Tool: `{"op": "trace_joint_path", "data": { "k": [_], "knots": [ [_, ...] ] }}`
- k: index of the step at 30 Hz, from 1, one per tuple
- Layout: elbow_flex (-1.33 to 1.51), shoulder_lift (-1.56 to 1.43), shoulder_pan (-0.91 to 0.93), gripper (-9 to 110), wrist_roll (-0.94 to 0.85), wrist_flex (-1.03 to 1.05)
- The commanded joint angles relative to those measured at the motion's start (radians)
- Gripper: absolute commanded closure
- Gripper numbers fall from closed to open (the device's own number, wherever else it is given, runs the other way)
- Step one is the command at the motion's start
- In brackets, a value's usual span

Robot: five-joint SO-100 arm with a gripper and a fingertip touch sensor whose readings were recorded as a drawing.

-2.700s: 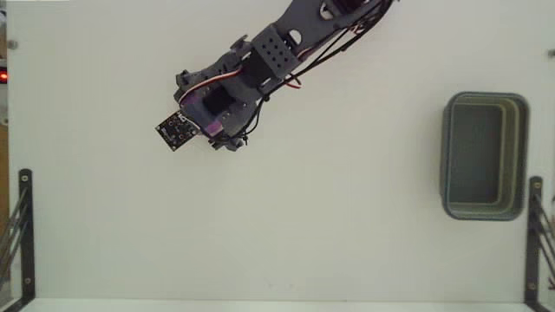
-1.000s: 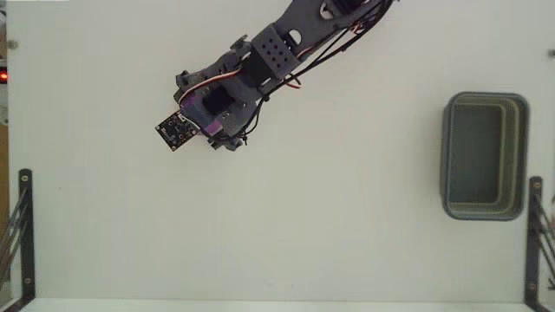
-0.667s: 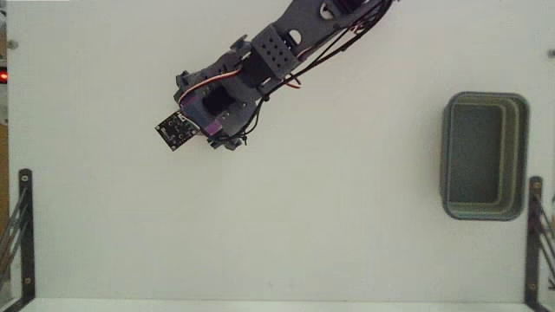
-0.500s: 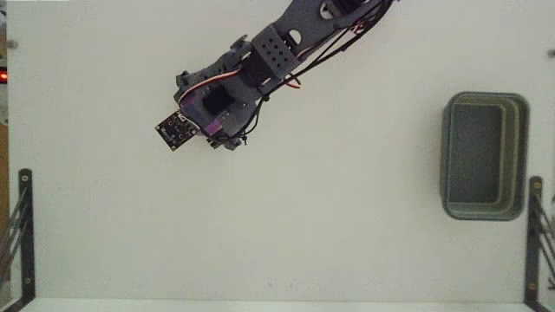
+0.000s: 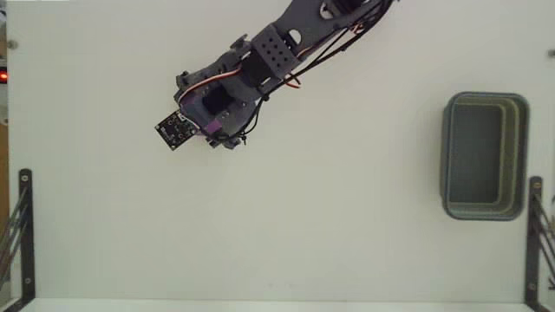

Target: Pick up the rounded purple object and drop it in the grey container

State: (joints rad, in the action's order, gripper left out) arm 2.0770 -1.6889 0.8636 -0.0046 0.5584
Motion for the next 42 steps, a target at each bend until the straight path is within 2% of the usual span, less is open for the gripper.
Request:
{"op": "trace_joint_path", "data": {
  "k": [1, 42],
  "knots": [
    [0.01, -0.007, 0.0, 12, 0.005, 0.0],
    [0.01, -0.007, 0.0, 23, 0.005, 0.0]
  ]
}}
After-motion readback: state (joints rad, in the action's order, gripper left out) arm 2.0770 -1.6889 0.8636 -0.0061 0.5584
